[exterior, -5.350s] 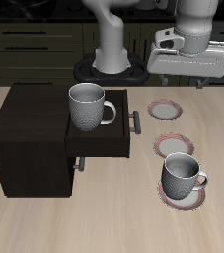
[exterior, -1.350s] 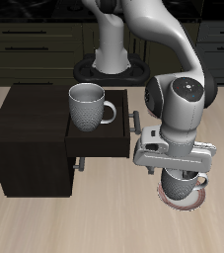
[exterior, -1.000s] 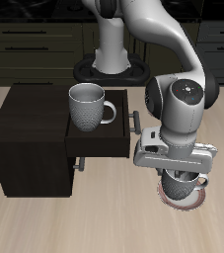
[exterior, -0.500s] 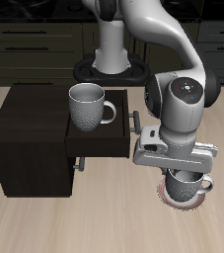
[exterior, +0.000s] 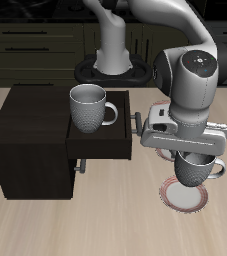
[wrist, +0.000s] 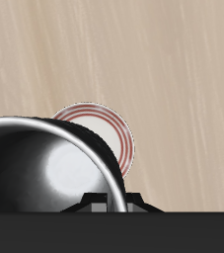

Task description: Place the porcelain mug that is on the plate onto the nearest plate relative to the robot

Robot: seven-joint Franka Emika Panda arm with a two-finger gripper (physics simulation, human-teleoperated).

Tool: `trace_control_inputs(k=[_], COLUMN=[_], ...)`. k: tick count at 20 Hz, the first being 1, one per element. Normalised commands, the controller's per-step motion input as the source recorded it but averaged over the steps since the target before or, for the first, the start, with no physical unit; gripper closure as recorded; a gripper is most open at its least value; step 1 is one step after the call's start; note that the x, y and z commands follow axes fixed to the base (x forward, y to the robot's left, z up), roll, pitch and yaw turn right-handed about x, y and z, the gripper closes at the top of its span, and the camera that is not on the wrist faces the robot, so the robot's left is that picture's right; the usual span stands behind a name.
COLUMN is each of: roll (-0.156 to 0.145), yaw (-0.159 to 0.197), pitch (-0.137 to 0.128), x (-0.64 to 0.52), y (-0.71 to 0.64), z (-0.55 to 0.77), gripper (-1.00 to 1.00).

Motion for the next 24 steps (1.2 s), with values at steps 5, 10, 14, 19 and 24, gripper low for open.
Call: trace_control_inputs(k=[5,10,14,19,24], roll=[0.029,-0.016,0.015,0.007,-0.01], yaw=[-0.001,-0.004,0.011,-0.004,0.012], pitch=[-0.093,-0.014,-0.011,-0.03,-0.046], x=[-0.37,-0.06,-0.19,-0.35,-0.51], y=[-0.01,-0.07,0.13,0.12,0.11], z=[0.58,0.12,-0.09,0.01,0.11], gripper=[1.0,1.0,1.0,1.0,1.0])
